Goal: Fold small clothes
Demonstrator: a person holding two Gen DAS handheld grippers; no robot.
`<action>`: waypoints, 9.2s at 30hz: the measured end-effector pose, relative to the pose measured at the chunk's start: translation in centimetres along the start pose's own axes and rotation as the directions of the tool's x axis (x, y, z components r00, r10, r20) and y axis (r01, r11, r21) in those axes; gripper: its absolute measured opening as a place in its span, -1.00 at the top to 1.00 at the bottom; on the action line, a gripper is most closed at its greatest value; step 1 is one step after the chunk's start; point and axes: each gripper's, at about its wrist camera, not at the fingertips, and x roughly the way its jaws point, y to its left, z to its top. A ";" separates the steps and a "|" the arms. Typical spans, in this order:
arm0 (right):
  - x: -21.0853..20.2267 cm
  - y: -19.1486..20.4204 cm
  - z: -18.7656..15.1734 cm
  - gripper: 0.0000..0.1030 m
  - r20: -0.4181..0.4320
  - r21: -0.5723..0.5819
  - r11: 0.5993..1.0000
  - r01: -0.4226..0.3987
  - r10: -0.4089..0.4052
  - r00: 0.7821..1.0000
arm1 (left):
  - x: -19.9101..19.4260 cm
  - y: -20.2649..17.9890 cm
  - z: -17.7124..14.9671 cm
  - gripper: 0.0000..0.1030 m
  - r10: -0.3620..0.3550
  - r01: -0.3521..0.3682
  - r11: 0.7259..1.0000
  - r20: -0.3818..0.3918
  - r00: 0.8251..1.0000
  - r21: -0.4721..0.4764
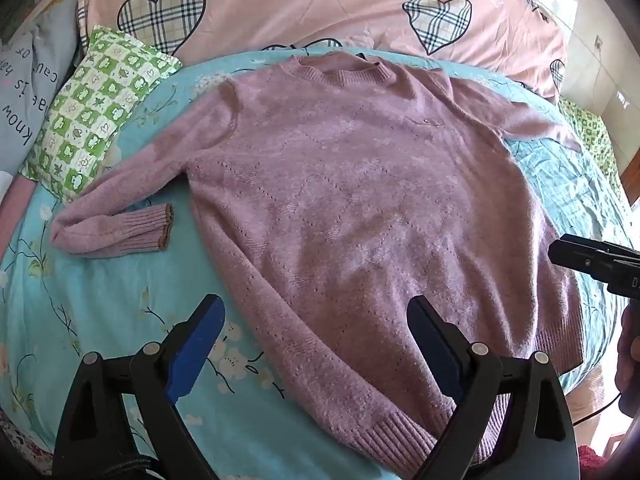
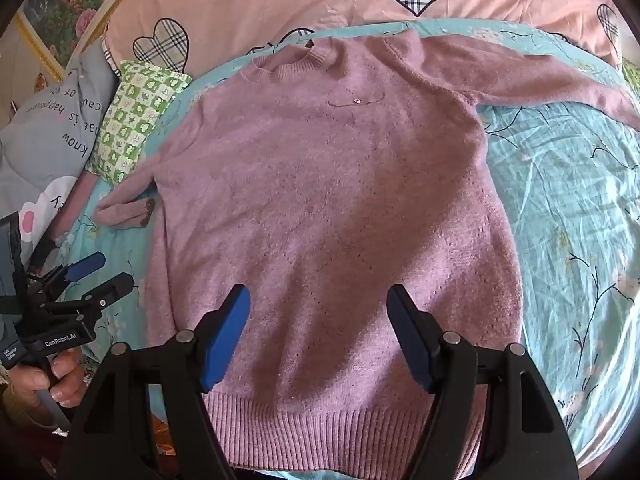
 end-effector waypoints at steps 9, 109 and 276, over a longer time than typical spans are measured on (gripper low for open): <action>0.1 -0.3 0.1 -0.39 -0.001 0.011 1.000 -0.002 0.002 1.000 | 0.7 -0.6 0.2 -0.81 0.004 -0.004 1.000 0.000 1.000 0.002; -6.6 -34.1 20.0 0.82 0.474 0.572 0.811 -0.123 -0.204 0.856 | 15.9 1.2 15.5 -0.82 0.107 -0.125 0.978 -0.112 0.988 -0.168; 4.8 -14.8 16.1 0.17 0.149 0.309 0.935 -0.175 0.134 0.980 | 17.8 -5.5 20.9 0.52 -0.427 0.411 0.900 -0.106 0.898 -0.143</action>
